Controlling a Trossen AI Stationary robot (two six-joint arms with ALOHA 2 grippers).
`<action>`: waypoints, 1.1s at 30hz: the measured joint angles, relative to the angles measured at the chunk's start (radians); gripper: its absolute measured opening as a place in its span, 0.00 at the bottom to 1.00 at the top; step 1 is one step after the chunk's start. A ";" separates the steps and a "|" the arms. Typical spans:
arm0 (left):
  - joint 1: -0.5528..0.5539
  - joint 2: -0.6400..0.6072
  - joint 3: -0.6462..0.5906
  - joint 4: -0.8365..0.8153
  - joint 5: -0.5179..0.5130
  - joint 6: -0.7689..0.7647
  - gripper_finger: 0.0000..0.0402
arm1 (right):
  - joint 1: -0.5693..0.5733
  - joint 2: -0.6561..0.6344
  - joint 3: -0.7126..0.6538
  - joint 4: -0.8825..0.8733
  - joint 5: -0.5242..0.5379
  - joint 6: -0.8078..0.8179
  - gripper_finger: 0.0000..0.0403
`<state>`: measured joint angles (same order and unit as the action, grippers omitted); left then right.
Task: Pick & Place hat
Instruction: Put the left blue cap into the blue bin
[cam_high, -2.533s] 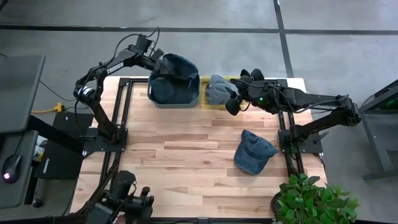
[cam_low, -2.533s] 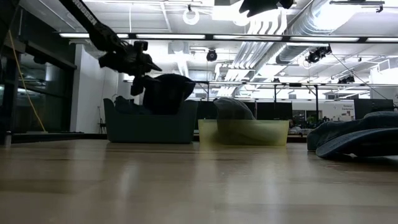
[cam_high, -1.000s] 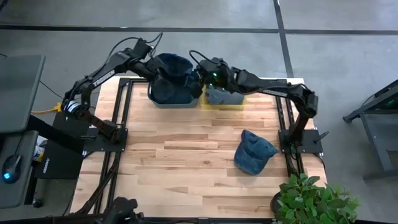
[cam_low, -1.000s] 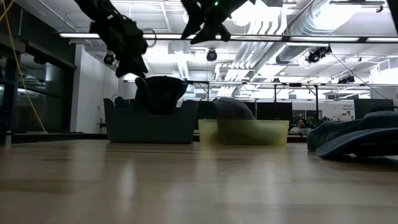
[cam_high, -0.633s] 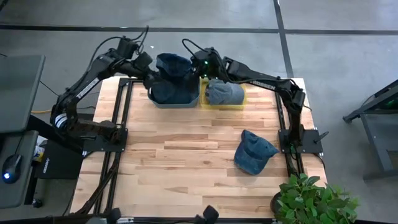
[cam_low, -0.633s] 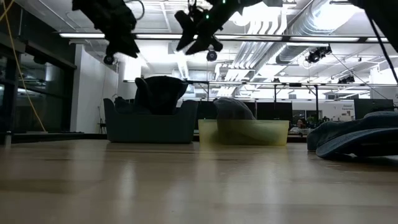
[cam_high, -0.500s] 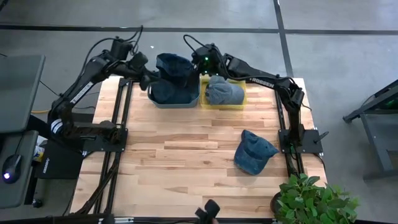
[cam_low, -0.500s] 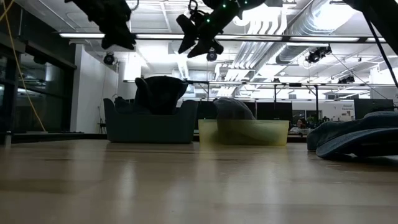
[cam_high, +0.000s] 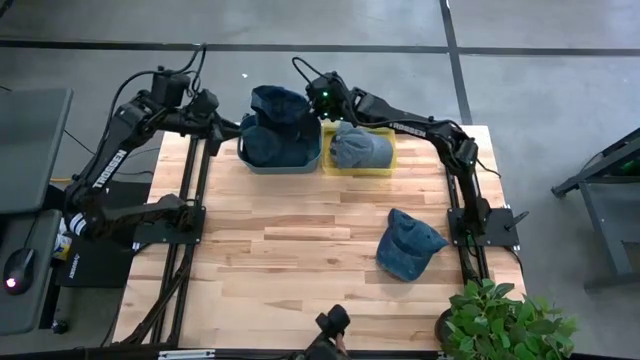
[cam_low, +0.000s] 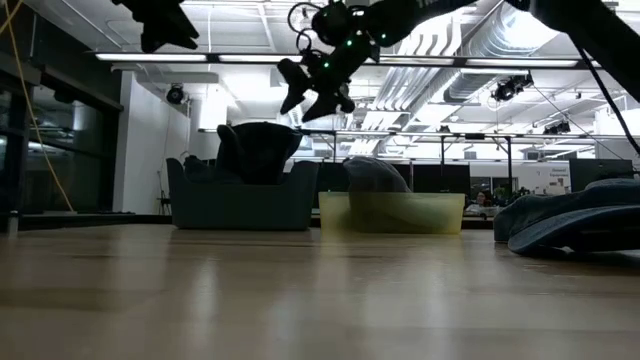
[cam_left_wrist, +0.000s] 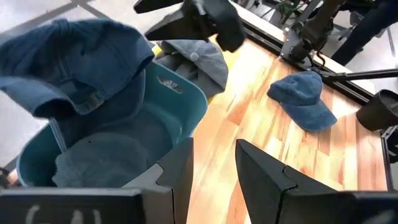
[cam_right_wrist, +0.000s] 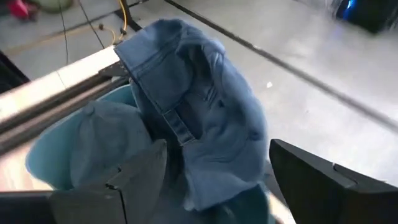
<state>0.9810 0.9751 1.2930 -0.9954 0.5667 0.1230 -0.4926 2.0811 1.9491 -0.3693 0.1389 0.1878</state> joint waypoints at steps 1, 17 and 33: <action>0.000 -0.004 0.000 -0.012 -0.001 -0.001 0.29 | -0.004 0.008 0.000 0.009 -0.003 0.041 0.70; 0.000 -0.030 0.000 -0.034 -0.001 -0.023 0.29 | -0.068 0.055 0.000 0.078 -0.108 0.160 0.70; 0.000 -0.029 0.000 -0.034 -0.001 -0.024 0.29 | -0.078 0.088 -0.002 0.097 -0.131 0.179 0.61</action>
<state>0.9810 0.9459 1.2930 -1.0294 0.5655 0.0990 -0.5705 2.1689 1.9476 -0.2721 0.0083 0.3664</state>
